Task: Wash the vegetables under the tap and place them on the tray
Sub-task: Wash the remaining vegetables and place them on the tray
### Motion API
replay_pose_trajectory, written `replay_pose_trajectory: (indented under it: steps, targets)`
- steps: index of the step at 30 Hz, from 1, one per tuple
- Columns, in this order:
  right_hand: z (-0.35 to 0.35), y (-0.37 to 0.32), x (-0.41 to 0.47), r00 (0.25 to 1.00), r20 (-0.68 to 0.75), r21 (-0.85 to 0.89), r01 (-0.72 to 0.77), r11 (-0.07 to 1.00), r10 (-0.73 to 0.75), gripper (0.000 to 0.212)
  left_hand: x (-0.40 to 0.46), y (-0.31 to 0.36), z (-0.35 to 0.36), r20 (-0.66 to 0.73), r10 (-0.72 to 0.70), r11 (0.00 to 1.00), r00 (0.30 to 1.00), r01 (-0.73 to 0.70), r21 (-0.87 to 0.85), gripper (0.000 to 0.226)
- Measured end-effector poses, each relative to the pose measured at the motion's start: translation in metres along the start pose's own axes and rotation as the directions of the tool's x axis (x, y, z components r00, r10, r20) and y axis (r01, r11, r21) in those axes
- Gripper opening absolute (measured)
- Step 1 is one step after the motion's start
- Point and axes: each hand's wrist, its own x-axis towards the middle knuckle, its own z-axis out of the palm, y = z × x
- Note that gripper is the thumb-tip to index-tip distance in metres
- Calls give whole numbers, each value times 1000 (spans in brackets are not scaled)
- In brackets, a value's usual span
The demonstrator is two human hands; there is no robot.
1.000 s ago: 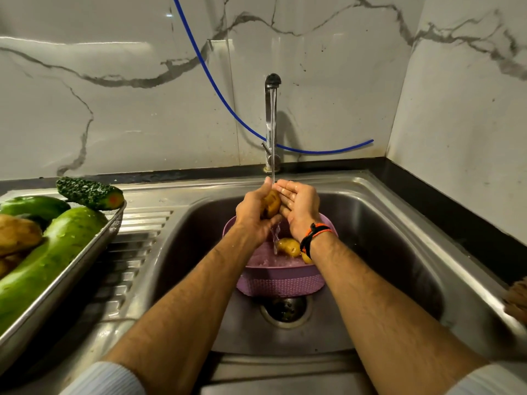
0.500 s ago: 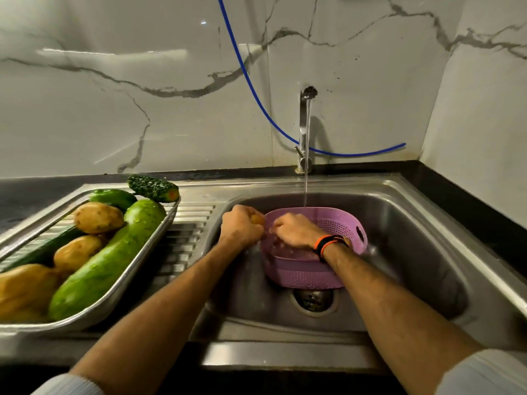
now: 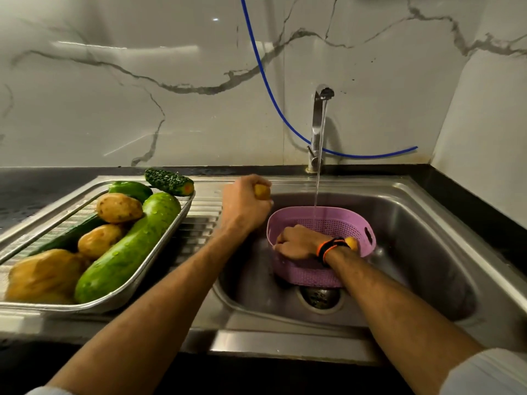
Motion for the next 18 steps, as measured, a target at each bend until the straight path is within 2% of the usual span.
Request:
replay_pose_trajectory:
  steps: [3, 5, 8, 10, 11, 12, 14, 15, 18]
  targets:
    - [0, -2, -1, 1000, -7, -44, -15, 999, 14, 34, -16, -25, 19, 247, -94, 980, 964, 46, 191, 29]
    - [1, 0, 2, 1000, 0, -44, -16, 999, 16, 35, -23, -34, 22, 308, -135, 963, 942, 51, 266, 30]
    - [-3, 1, 1, 999, -41, -1, 6, 1000, -6, 29, -21, -31, 9, 268, -108, 976, 957, 51, 211, 26]
    - [-15, -5, -2, 985, -162, 82, 66, 994, -52, 26, -17, -23, -10, 211, -111, 985, 971, 79, 152, 33]
    - [-22, -11, -4, 968, -239, 179, 119, 977, -74, 28, -15, -20, -22, 187, -119, 988, 975, 98, 118, 40]
    - [-28, -16, -6, 952, -296, 322, 175, 930, -77, 33, -13, -18, -31, 177, -124, 990, 976, 111, 83, 49]
    - [-40, -31, -14, 936, -339, 598, 292, 746, -94, 40, -10, -15, -51, 167, -108, 994, 980, 100, 52, 66]
    - [-45, -39, -19, 933, -340, 679, 329, 656, -116, 41, -11, -13, -59, 162, -98, 995, 982, 90, 53, 72]
    - [-53, -71, -31, 913, -355, 737, 405, 540, -201, 38, -15, -11, -89, 142, -90, 995, 986, 85, 44, 82]
